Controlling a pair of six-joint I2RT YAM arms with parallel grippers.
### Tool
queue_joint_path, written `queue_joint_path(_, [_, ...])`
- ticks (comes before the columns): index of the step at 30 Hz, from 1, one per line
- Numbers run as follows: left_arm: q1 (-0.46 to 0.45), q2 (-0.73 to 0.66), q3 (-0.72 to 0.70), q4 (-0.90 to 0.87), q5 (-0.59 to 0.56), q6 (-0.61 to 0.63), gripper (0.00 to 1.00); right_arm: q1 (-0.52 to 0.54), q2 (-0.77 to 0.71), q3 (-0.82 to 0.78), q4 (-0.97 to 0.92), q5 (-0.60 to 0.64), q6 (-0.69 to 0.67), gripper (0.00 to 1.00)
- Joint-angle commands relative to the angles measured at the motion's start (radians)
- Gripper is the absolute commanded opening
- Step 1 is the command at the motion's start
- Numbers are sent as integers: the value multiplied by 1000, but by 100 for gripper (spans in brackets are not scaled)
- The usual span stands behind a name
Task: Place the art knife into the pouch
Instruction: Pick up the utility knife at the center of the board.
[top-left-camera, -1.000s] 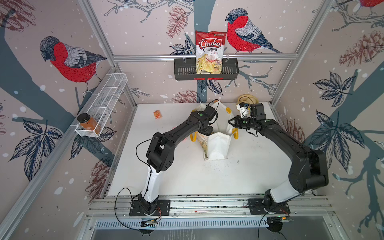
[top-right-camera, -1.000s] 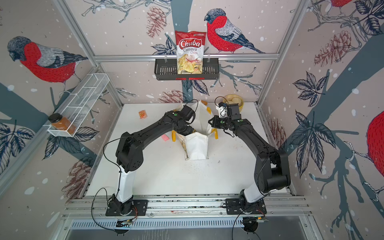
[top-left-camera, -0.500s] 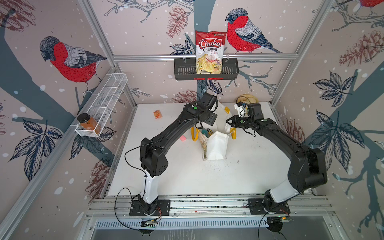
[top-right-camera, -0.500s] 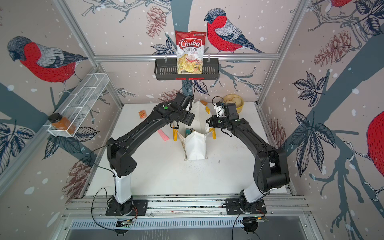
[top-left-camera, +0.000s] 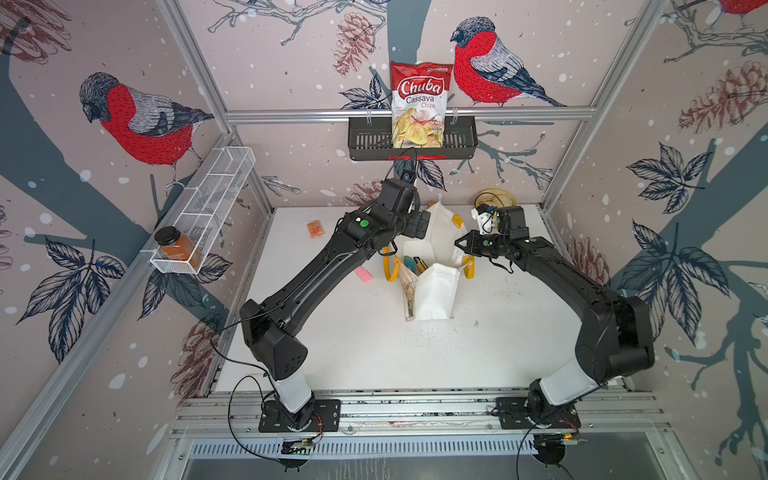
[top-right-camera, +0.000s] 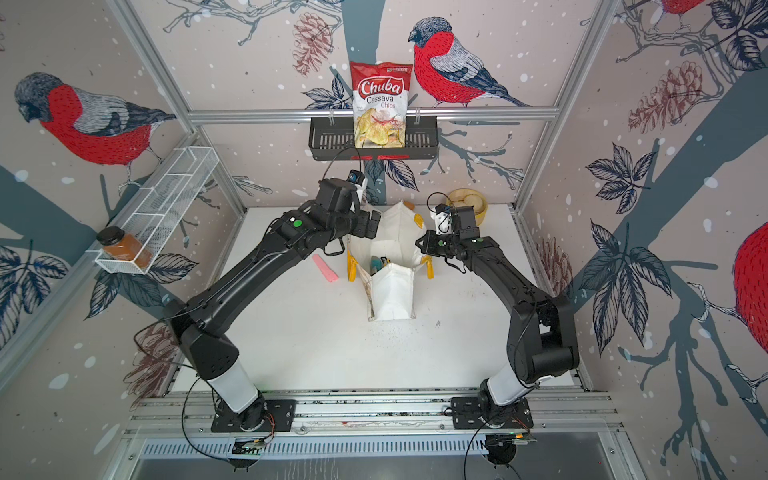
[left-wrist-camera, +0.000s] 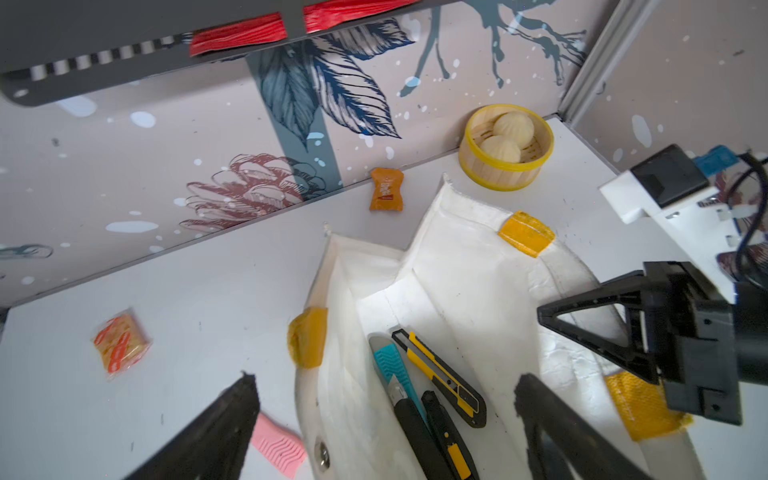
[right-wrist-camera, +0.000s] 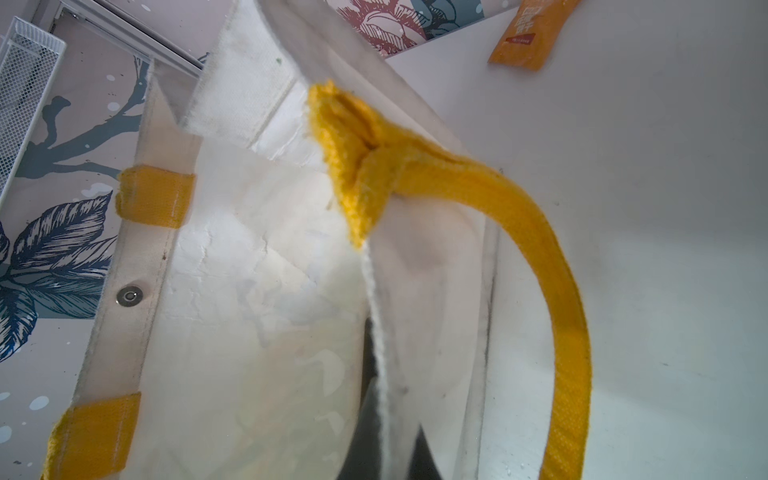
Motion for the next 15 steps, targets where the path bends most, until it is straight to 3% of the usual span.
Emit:
queue_joint_path(1, [37, -80, -105, 140, -65, -104, 97, -1, -6, 1, 34, 8, -13, 0])
queue_joint_path(4, [119, -158, -228, 230, 68, -196, 97, -1, -6, -5, 41, 5, -11, 0])
queue_joint_path(7, [215, -261, -368, 324, 126, -361, 97, 0, -6, -10, 44, 3, -11, 0])
queue_joint_path(9, [252, -335, -456, 387, 103, -411, 97, 1, -6, -11, 46, 5, -10, 0])
queue_joint_path(15, [302, -345, -468, 300, 86, -378, 97, 2, -2, -13, 51, 3, -9, 0])
